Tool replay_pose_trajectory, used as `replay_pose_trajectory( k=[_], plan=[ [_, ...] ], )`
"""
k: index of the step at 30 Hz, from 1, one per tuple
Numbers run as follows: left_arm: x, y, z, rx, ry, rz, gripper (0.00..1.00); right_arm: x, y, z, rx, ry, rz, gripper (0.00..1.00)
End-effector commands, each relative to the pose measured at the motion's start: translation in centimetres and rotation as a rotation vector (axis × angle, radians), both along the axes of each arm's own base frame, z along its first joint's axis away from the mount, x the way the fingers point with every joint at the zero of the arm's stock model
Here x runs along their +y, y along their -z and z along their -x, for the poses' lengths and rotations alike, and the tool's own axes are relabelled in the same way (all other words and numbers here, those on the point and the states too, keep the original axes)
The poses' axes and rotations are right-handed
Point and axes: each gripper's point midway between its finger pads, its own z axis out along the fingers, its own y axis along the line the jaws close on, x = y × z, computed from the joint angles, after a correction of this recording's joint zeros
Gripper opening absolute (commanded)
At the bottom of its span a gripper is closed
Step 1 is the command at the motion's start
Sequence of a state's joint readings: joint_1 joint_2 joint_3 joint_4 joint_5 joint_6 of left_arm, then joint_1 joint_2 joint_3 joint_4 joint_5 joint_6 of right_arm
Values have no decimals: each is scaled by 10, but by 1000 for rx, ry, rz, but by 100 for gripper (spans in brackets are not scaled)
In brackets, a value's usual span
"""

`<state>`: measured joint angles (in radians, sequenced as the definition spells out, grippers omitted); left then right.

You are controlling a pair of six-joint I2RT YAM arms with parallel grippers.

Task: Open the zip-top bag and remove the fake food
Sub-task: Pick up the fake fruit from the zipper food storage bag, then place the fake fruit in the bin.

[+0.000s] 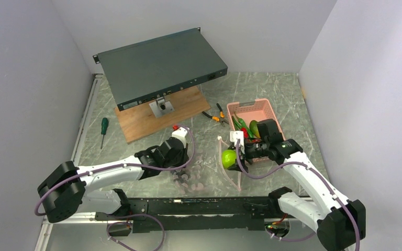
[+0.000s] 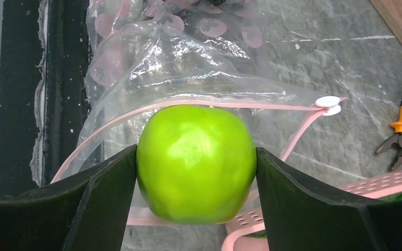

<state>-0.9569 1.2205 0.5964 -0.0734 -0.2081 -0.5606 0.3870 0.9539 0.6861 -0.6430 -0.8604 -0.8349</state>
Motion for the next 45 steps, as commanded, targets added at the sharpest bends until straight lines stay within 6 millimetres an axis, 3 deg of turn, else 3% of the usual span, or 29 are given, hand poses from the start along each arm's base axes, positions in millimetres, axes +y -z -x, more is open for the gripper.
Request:
replay_pose_trajectory(
  k=[1, 15, 24, 34, 39, 45],
  plan=[
    [-5, -24, -11, -58, -9, 38, 0, 0, -29, -1, -70, -30, -62, 12],
    [-4, -30, -11, -69, -17, 52, 5, -21, -52, -14, -120, 74, -94, 9],
    [-7, -36, -15, -76, -22, 72, 37, -48, -63, -49, -126, 317, -117, 7],
    [0, -58, -12, -117, -39, 134, 73, -104, -59, -117, -124, 821, -137, 9],
    [11, -69, -6, -146, -59, 187, 84, -136, -51, -143, -138, 1095, -181, 13],
    [24, -75, 4, -164, -68, 247, 92, -158, -35, -161, -111, 1269, -179, 16]
  ],
)
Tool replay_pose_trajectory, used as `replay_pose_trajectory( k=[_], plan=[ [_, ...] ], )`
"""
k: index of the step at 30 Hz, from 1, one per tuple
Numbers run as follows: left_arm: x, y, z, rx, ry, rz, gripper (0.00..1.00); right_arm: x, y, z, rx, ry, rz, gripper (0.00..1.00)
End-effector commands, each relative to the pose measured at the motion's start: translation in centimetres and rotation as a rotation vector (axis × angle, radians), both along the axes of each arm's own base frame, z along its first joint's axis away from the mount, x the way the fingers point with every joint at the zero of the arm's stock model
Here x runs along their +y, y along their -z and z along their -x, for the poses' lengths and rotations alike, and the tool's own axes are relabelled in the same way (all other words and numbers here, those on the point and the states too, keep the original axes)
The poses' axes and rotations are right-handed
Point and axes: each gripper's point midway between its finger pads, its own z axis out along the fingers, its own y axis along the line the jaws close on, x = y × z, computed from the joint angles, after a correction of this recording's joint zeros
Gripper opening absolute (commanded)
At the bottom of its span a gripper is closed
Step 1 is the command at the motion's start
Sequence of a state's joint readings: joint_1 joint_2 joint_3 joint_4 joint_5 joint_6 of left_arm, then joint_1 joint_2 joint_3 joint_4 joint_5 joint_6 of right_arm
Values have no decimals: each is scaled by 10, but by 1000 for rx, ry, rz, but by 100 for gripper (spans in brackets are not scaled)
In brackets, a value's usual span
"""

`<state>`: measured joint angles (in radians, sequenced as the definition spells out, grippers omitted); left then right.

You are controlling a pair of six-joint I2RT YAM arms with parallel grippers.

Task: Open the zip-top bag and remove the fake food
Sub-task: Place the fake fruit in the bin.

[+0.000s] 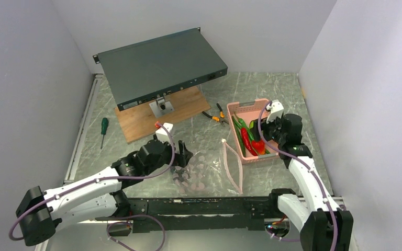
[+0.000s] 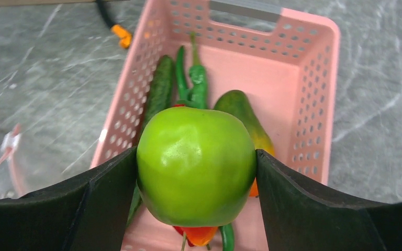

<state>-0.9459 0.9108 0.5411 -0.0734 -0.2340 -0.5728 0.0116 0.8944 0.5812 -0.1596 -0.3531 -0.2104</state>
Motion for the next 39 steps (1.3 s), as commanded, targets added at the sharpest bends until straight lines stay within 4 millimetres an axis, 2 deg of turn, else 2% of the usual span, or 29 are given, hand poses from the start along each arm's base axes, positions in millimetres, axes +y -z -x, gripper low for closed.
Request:
replay_pose_trajectory(
  k=[1, 5, 11, 14, 16, 17, 21, 22, 25, 27, 28, 34, 39],
  plan=[
    [10, -3, 5, -8, -30, 52, 95, -26, -19, -31, -102, 207, -36, 17],
    [22, 5, 13, 9, -47, 77, 100, -32, -17, -46, -104, 229, -6, 21],
    [38, 12, 25, 26, -77, 135, 100, -35, -20, -84, -62, 287, -50, 25],
    [46, 18, 31, 43, -91, 157, 100, -36, -9, -98, -27, 299, -52, 29],
    [49, 21, 35, 50, -94, 180, 100, -53, 1, -103, -6, 342, -32, 33],
    [50, 23, 37, 54, -92, 192, 100, -56, 6, -103, 3, 346, -30, 38],
    [49, 30, 40, 64, -89, 232, 100, -58, 13, -103, 17, 334, -37, 74],
    [49, 30, 41, 66, -87, 237, 100, -56, 13, -102, 17, 327, -40, 80],
    [47, 31, 42, 76, -80, 234, 100, -54, 12, -99, 13, 306, -48, 88],
    [46, 31, 42, 84, -76, 226, 100, -54, 9, -97, 1, 299, -55, 97],
    [45, 31, 42, 88, -73, 222, 100, -54, 7, -96, -4, 297, -58, 99],
    [44, 36, 44, 107, -75, 230, 100, -53, -2, -88, -14, 261, -72, 100],
    [44, 40, 46, 113, -76, 260, 100, -34, -12, -70, -28, 68, -59, 100]
  ],
)
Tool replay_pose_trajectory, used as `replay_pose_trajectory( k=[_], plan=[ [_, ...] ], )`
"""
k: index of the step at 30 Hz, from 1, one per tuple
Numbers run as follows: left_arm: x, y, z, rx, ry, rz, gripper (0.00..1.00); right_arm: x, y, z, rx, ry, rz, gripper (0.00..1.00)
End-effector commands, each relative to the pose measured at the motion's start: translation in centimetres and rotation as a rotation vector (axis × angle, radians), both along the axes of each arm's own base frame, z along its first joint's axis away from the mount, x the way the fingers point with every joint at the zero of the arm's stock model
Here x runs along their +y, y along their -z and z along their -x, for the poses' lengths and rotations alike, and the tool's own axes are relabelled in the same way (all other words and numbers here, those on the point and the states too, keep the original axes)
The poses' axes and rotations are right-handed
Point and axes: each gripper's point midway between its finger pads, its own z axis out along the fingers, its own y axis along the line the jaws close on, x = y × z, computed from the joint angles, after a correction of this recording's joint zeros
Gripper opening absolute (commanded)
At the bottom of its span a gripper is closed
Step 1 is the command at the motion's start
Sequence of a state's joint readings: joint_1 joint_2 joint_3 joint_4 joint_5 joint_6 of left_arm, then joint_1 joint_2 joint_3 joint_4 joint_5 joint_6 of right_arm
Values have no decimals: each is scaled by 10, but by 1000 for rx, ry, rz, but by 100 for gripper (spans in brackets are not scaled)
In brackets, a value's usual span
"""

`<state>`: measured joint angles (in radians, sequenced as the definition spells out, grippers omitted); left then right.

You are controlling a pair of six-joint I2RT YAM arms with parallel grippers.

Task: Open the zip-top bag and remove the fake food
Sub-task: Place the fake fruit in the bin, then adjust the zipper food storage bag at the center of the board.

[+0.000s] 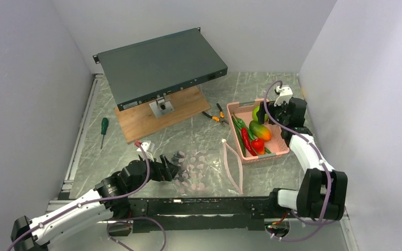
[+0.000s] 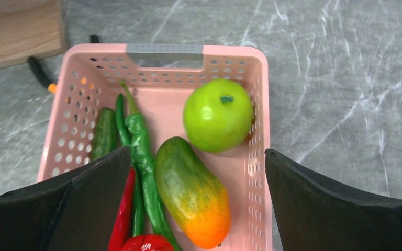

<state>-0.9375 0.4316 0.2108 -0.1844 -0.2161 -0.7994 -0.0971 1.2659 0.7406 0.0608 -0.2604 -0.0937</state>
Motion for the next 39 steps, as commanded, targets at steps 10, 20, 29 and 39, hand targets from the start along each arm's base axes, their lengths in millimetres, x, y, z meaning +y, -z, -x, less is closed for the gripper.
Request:
replay_pose_trajectory(
  k=[10, 20, 29, 39],
  plan=[
    [-4, -8, 2, -1, 0, 71, 100, 34, -42, 44, -135, -378, -37, 100],
    [-5, -15, 3, 24, 7, 49, 100, 44, -44, 57, -160, -474, -26, 100],
    [-4, -14, 3, 30, 4, 38, 100, 58, -42, 71, -147, -586, -46, 100],
    [-3, -13, 3, 30, 3, 31, 100, 67, -43, 82, -157, -661, -51, 100]
  ],
)
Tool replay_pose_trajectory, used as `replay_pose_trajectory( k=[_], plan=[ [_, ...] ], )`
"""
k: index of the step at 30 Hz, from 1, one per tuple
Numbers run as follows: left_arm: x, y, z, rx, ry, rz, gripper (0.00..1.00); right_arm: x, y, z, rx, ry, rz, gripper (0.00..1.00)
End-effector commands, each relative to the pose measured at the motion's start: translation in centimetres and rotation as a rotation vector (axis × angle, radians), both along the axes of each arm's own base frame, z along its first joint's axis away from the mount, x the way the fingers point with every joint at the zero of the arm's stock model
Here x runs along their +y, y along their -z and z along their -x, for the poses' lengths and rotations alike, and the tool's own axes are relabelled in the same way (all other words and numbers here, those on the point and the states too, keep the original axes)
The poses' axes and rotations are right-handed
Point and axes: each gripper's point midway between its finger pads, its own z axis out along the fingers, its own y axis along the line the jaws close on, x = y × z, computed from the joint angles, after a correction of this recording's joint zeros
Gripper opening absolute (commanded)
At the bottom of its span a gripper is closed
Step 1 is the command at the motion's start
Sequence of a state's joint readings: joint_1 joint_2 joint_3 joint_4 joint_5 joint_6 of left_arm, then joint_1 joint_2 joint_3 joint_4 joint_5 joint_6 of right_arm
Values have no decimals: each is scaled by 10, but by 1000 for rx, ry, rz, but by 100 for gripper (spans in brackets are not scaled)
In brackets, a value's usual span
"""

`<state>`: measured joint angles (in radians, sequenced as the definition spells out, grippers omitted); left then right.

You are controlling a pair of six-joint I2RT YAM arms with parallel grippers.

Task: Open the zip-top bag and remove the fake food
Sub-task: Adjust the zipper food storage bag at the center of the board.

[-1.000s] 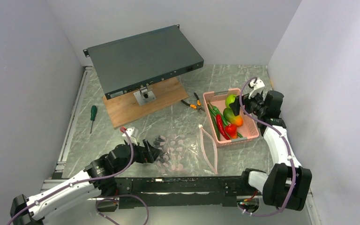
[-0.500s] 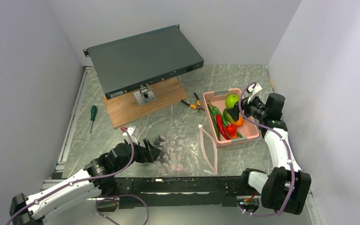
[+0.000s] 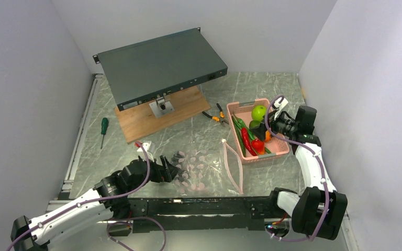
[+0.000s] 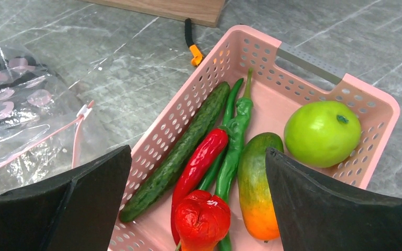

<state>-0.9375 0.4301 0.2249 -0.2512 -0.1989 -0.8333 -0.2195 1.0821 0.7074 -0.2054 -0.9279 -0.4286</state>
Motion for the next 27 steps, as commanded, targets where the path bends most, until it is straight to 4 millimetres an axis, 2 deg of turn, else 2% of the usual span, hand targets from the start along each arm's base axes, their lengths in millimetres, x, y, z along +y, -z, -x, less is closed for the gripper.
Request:
replay_pose_trajectory(
  k=[1, 11, 17, 22, 27],
  plan=[
    [-6, -20, -4, -28, 1, 46, 100, 8, -15, 6, -67, -74, 2, 100],
    [-12, -28, -4, -52, 20, 89, 100, 21, -8, 23, -50, -179, -2, 100],
    [-15, -25, -3, -50, 30, 101, 100, 48, 1, 58, -95, -374, 36, 100],
    [-14, -21, -4, -41, 20, 92, 100, 74, 4, 97, -175, -552, 79, 100],
    [-10, -10, -8, -15, -16, 56, 96, 93, 14, 116, -214, -636, 138, 95]
  ],
)
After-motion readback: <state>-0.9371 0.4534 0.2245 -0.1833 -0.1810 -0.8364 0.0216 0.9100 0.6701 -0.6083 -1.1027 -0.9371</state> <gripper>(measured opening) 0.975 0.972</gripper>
